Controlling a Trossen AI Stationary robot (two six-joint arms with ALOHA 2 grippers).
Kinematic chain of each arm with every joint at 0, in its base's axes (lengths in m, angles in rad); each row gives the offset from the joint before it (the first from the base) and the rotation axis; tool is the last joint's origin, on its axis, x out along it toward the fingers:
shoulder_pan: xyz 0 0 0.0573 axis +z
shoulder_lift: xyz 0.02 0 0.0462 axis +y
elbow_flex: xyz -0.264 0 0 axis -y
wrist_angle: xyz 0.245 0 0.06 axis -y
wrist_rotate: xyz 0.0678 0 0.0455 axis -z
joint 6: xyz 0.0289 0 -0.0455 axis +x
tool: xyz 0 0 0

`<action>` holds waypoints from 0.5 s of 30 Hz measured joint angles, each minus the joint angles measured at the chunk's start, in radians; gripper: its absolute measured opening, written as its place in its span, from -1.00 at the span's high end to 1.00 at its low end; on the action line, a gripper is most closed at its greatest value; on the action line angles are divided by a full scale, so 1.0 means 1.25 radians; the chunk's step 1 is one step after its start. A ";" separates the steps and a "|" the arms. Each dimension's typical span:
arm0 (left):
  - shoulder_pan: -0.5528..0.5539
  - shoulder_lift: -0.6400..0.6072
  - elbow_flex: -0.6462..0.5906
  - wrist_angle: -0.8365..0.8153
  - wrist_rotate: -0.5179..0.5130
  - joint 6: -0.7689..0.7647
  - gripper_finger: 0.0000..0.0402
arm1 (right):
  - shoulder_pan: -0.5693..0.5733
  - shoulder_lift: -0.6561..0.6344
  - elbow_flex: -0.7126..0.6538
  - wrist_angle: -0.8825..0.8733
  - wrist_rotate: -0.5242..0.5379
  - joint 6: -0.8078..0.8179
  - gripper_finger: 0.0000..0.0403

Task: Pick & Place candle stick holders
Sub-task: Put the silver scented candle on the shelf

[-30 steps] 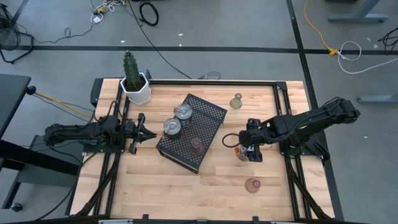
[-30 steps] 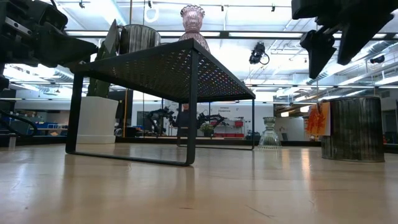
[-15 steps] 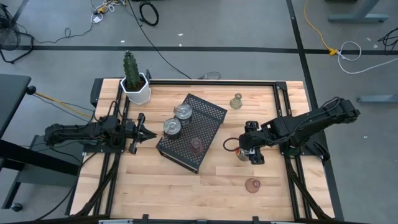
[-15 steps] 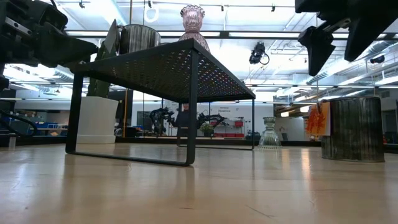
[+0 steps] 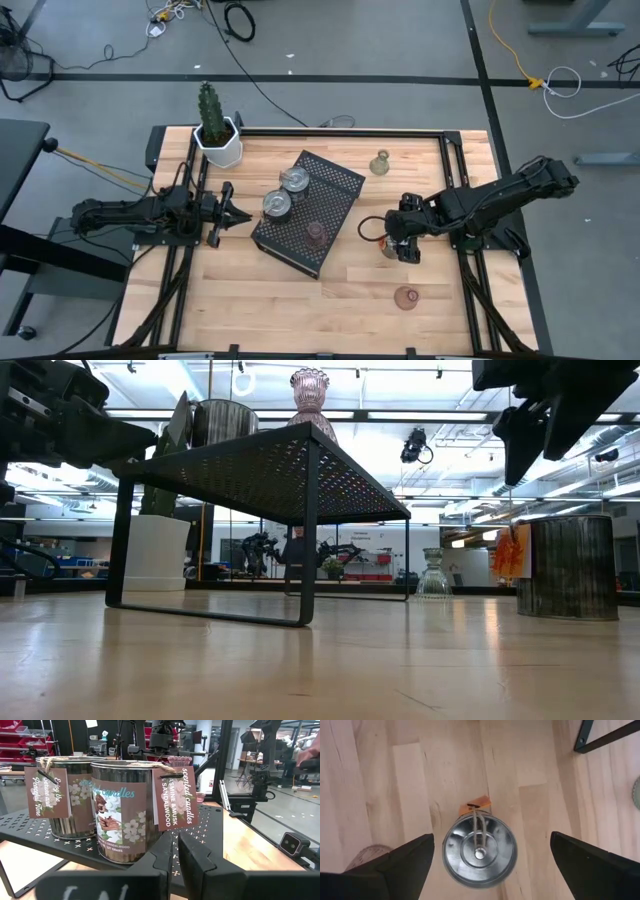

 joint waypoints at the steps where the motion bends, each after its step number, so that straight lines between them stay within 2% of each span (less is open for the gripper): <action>1: 0.000 0.000 0.000 0.000 0.000 0.000 0.83 | 0.000 0.000 0.000 0.000 0.000 0.002 -0.98; 8: 0.000 0.000 0.000 0.000 0.000 0.000 0.83 | 0.000 0.000 0.000 -0.004 -0.028 0.013 -0.98; 15: 0.000 0.000 0.000 0.000 0.000 0.000 0.83 | 0.004 0.018 0.000 -0.015 -0.029 -0.040 -0.99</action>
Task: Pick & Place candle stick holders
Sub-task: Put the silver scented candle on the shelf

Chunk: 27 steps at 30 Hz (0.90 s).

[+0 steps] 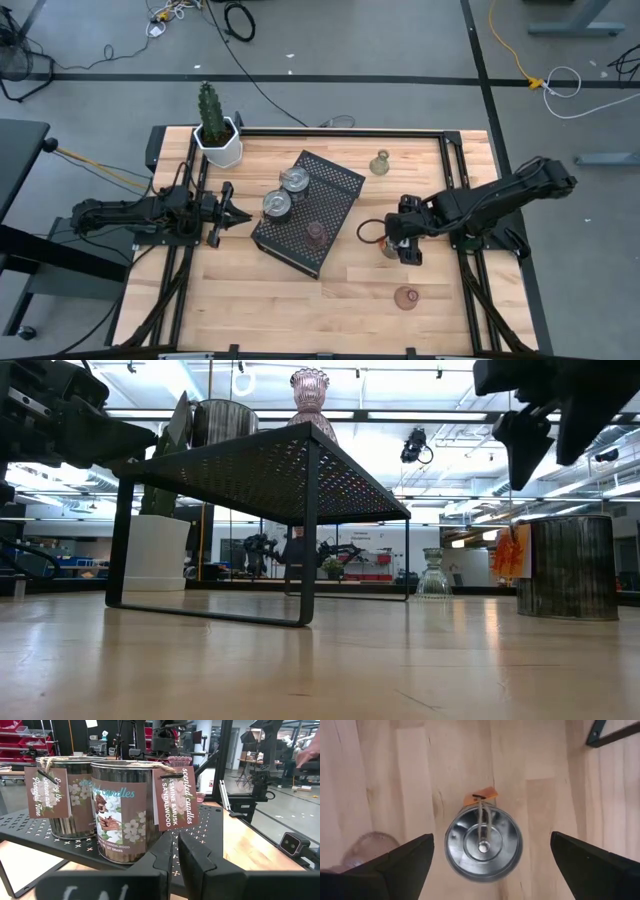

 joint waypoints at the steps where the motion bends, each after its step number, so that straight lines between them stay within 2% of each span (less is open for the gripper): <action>1: 0.000 0.000 0.000 0.000 0.000 0.000 0.83 | 0.004 0.007 0.000 0.000 0.000 -0.013 -0.99; 14: 0.000 0.000 0.000 0.000 0.000 0.000 0.83 | 0.017 0.072 -0.001 -0.018 0.000 -0.112 -0.99; 27: 0.000 0.000 0.000 0.000 0.000 0.000 0.83 | 0.017 0.072 -0.081 0.056 -0.005 -0.139 -0.99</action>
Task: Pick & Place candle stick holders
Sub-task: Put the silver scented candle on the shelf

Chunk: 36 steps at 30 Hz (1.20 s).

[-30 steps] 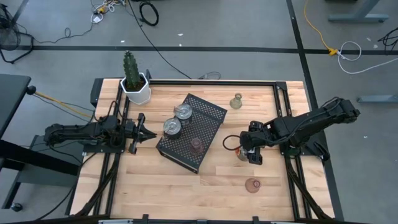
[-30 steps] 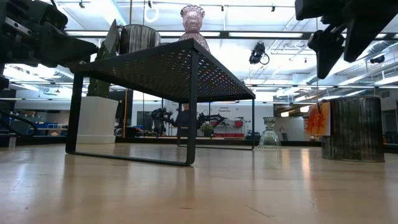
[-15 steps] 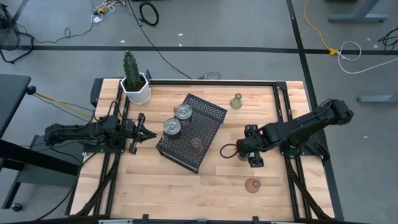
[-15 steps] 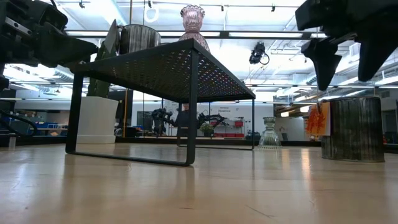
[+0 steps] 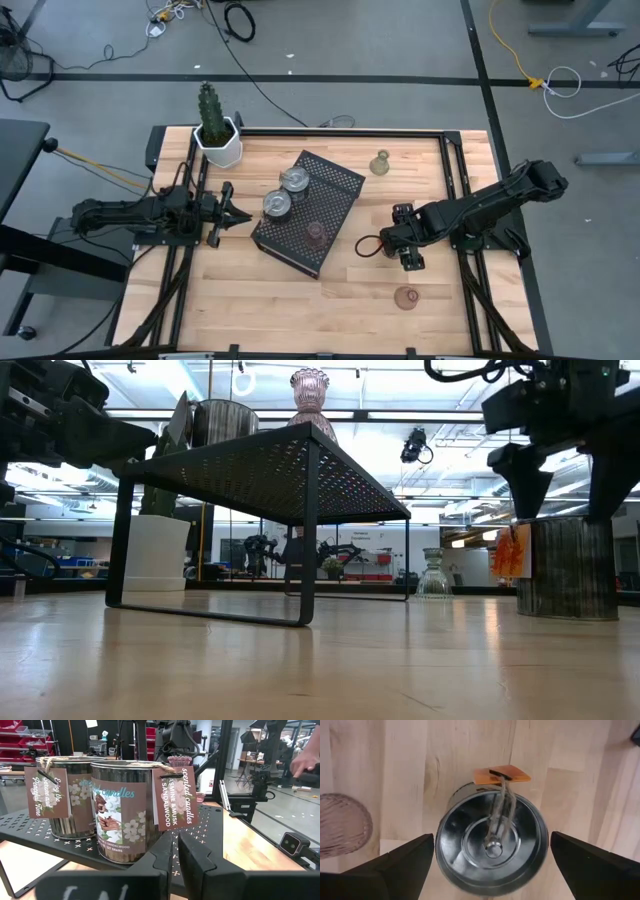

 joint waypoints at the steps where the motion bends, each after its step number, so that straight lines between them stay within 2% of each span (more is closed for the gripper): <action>1: 0.000 0.000 0.000 0.000 0.000 0.000 0.83 | 0.000 0.000 -0.005 0.005 0.000 -0.001 -0.99; 18: 0.000 0.000 0.000 0.000 0.000 0.000 0.83 | -0.003 -0.001 -0.074 0.088 -0.027 0.005 -0.99; 36: 0.000 0.000 0.000 0.000 0.000 0.000 0.83 | -0.003 -0.001 -0.076 0.101 -0.024 0.005 -0.99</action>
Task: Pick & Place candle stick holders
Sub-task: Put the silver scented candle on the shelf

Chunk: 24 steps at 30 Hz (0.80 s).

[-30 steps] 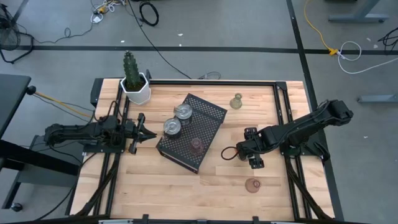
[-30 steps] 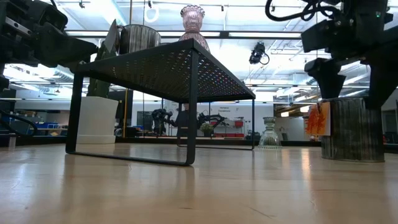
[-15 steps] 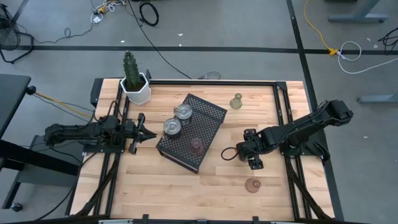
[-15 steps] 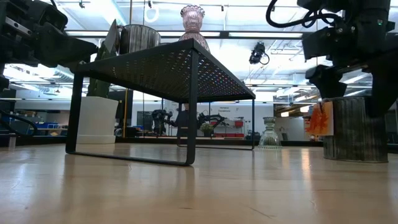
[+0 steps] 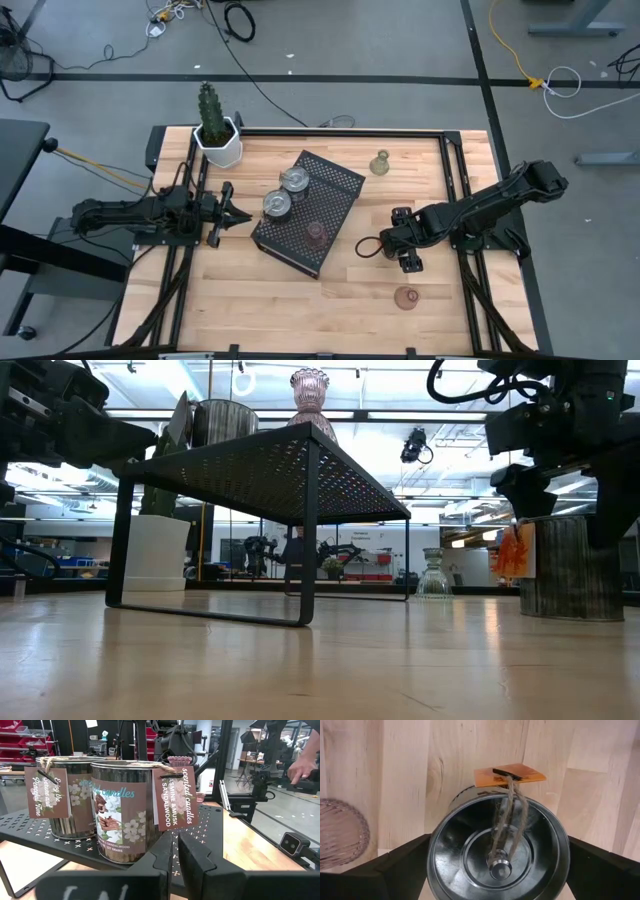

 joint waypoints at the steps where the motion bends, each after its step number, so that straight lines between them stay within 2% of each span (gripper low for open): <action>1: 0.000 0.000 0.000 0.000 0.000 0.000 0.83 | 0.000 0.000 0.000 0.000 0.000 0.000 -0.99; 8: 0.000 0.000 0.000 0.000 0.000 0.000 0.83 | 0.000 0.000 0.000 0.000 0.000 0.000 -0.96; 16: 0.000 0.000 0.000 0.000 0.000 0.000 0.83 | 0.000 0.000 0.001 0.003 0.000 0.000 -0.82; 24: 0.000 0.000 0.000 0.000 0.000 0.000 0.83 | 0.000 0.000 0.001 0.009 -0.014 -0.006 -0.84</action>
